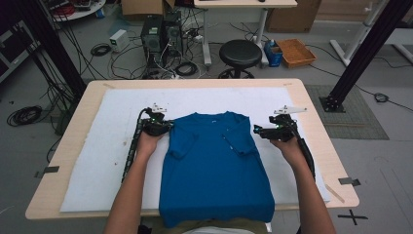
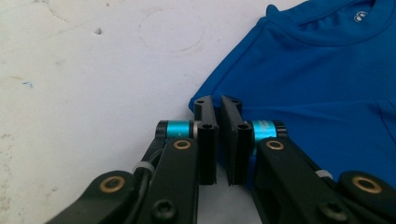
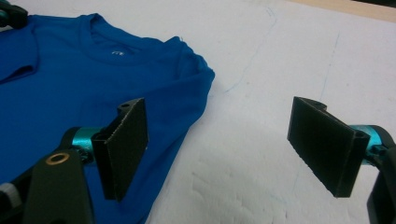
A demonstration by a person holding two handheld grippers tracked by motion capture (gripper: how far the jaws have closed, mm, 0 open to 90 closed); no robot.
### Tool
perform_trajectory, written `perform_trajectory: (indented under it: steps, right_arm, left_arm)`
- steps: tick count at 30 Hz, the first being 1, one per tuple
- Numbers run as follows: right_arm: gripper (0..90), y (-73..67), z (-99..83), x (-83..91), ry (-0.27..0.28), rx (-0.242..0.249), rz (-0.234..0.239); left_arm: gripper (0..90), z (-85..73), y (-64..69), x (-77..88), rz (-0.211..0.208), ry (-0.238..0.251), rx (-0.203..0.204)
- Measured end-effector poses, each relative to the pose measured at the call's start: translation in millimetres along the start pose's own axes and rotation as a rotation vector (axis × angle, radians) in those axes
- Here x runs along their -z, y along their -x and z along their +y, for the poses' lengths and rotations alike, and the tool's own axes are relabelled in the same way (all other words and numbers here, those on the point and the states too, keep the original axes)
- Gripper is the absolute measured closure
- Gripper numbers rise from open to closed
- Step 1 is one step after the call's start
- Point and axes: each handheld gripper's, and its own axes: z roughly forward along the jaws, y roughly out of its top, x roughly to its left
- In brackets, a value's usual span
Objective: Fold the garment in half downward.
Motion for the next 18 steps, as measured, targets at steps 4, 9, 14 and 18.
perform_trajectory:
  steps: [4, 9, 14, 18]
  right_arm:
    - [20.3, 2.5, 5.1, -14.4, -0.022, -0.01, -0.023]
    - [27.9, 9.6, 8.7, -40.9, -0.071, -0.055, -0.03]
    - [44.8, 3.9, 16.2, -62.7, -0.087, -0.03, -0.008]
    - [67.1, -2.3, 20.3, -77.4, -0.16, 0.044, -0.04]
  left_arm:
    - [86.4, -1.0, -2.6, -0.1, -0.013, 0.01, 0.019]
    - [86.6, -1.2, -3.2, -0.4, -0.019, 0.016, 0.029]
    - [86.6, -1.5, -4.5, 0.0, -0.025, 0.014, 0.044]
    - [86.8, -2.0, -6.7, 0.3, -0.037, 0.016, 0.067]
